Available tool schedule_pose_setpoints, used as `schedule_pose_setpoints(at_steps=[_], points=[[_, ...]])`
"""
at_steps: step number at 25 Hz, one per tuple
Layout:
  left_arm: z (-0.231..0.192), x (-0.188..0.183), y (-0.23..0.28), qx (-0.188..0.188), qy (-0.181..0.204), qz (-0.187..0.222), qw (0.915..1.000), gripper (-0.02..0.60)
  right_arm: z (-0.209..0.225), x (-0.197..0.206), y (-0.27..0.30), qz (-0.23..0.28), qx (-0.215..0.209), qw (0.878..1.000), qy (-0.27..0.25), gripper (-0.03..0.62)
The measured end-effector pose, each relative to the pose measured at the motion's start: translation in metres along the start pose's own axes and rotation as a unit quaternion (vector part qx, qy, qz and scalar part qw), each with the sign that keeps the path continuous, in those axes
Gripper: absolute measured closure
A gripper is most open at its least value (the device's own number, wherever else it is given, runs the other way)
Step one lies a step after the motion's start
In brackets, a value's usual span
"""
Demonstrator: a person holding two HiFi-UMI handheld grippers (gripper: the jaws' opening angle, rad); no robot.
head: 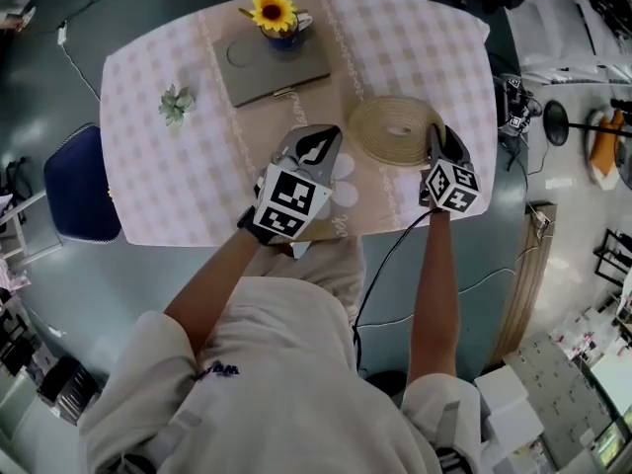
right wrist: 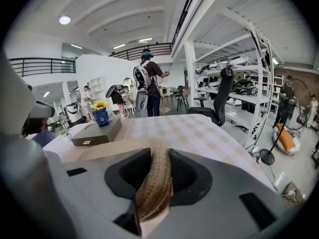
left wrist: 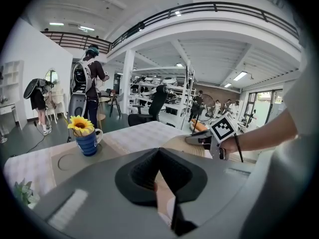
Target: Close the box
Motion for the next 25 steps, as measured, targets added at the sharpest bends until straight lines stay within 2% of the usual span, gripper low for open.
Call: schedule_pose_setpoints(at_steps=[12,16,20,25], points=[[-0.006,0.012,-0.010,-0.019,-0.023,-0.004,0.9996,0.580,0.010,0.006,0.009,-0.008,0.001,1.000,0.008,0.470],[-0.020,0.020,-0.018,-0.042,-0.046,-0.008,0.9980,0.580,0.012,0.008,0.009,-0.009,0.005,1.000,0.008,0.464],[-0.032,0.023,-0.028,-0.068,-0.038,-0.004,0.9970,0.580,0.012,0.009,0.010,-0.010,0.015,1.000,-0.007,0.457],[-0.038,0.028,-0.033,-0.074,-0.052,-0.004,0.9959,0.580,0.014,0.010,0.012,-0.013,0.014,1.000,0.000,0.451]])
Point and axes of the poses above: the fingertips, and each gripper's own axes: y forward along the fingers, z to its right, x out of its underside, the point moved 9 cm from there along -y, backward along the fingers, and after that the axes turned 14 degrees about y, right-handed, at the moved point
